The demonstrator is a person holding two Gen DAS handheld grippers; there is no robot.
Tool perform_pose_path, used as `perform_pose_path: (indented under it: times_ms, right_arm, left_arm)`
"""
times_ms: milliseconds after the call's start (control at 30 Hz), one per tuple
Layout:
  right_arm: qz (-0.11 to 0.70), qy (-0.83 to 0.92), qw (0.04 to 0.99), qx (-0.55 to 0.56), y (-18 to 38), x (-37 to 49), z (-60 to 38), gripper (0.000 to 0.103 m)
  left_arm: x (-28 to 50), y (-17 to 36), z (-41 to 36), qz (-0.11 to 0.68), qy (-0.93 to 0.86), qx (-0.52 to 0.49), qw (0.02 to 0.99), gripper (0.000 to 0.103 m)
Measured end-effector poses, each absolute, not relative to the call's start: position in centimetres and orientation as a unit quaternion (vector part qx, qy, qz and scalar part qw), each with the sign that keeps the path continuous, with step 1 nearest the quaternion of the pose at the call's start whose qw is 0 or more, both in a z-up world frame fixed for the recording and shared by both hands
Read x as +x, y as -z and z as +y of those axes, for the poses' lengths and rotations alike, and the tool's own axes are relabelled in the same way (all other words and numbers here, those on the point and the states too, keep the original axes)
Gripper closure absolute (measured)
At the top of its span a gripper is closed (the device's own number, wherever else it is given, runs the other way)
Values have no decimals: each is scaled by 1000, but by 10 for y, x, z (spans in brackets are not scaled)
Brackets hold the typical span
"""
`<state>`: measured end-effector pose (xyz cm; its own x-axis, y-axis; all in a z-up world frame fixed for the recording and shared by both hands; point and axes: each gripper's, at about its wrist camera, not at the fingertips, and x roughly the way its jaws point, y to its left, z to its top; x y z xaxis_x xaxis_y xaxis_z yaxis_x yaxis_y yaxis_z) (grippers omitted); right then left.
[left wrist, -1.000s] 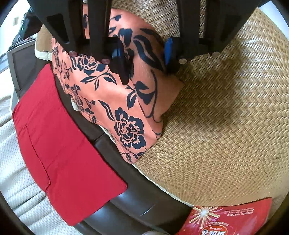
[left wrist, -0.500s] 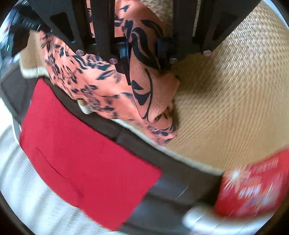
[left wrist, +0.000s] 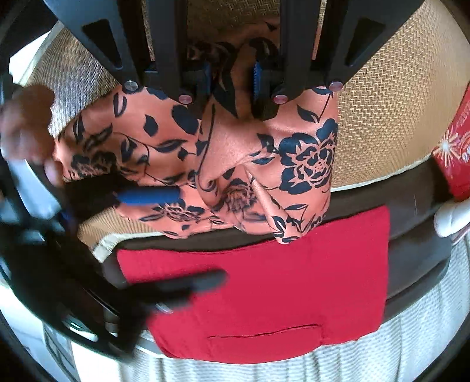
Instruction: Fold small clothes
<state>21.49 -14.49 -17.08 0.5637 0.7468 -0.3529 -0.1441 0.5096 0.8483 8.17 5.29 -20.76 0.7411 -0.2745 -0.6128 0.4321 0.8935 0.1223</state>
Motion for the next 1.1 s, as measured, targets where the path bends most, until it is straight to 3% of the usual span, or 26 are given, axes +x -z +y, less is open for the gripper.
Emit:
perform_pose_path:
  times_ms: [333,400,433,467,500,600,733,967,1000,1067,1100]
  right_arm:
    - [395,-292,781,386,184,274,-110,13]
    - [404,-300,778,376,187,290,-98,19]
    - [421,-308,769,371,192,299,-91,35]
    - [441,-311,763,356,196,307,-82,66]
    - [455,-308,764,337,199,311,-75,80]
    - [460,-299,782,295,191,310,-70,84]
    - [406,-287,815,297,158,295,-103,86]
    - [340,-200,862,317,129,270,-223,86]
    - [340,-181,864,323,133,268,-240,86]
    - [334,-152,862,349,148,265,-272,86]
    - [330,-139,862,359,157,264,-284,86]
  left_arm:
    - [79,211,55,301,196,151,921,83]
    - [80,208,55,303,199,150,920,83]
    - [80,207,55,303,201,149,920,83]
    - [80,207,55,302,202,151,919,83]
    - [81,206,55,301,203,153,919,82]
    - [85,197,59,306,231,129,915,83]
    - [91,167,47,284,292,71,911,83]
    - [113,146,-53,299,407,33,862,78]
    - [115,150,-66,309,416,30,855,72]
    - [104,154,-84,342,433,23,834,46]
    - [104,157,-86,356,442,14,823,43]
